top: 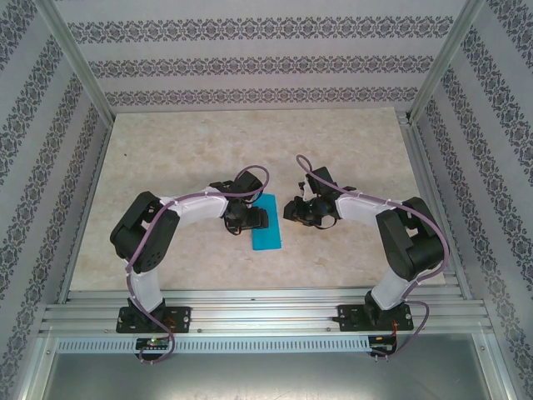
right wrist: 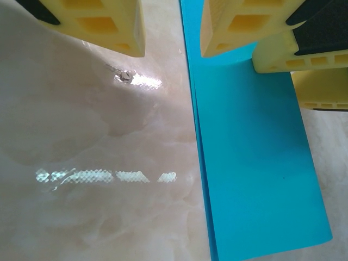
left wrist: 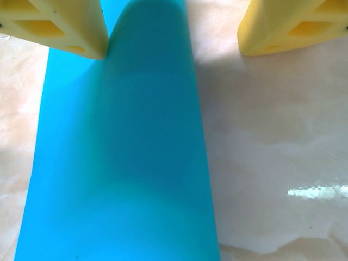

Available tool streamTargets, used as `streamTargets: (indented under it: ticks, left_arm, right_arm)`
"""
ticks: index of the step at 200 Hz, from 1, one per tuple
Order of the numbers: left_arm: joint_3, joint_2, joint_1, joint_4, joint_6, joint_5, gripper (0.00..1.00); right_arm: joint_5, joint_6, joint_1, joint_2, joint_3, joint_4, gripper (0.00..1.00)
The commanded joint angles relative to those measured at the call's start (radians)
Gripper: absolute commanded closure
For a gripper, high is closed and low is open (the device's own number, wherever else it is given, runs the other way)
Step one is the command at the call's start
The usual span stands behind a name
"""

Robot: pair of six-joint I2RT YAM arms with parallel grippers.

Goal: Fold a paper plane with a square sheet of paper (fold left side to right side)
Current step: First fold in half a square sheet of paper at the center of the table.

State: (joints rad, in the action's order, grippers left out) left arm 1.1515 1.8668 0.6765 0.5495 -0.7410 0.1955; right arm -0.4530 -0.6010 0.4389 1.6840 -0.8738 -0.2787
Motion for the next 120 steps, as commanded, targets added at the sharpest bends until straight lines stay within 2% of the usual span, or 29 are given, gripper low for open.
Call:
streamTargets:
  ticks: [1, 120]
  left_arm:
    - [-0.032, 0.115, 0.015, -0.101, -0.015, 0.023, 0.31]
    - [-0.056, 0.129, -0.006, -0.158, -0.04, 0.089, 0.3]
  right_arm:
    - [0.017, -0.008, 0.016, -0.029, 0.001, -0.009, 0.67]
    - [0.03, -0.016, 0.032, -0.05, 0.006, -0.029, 0.69]
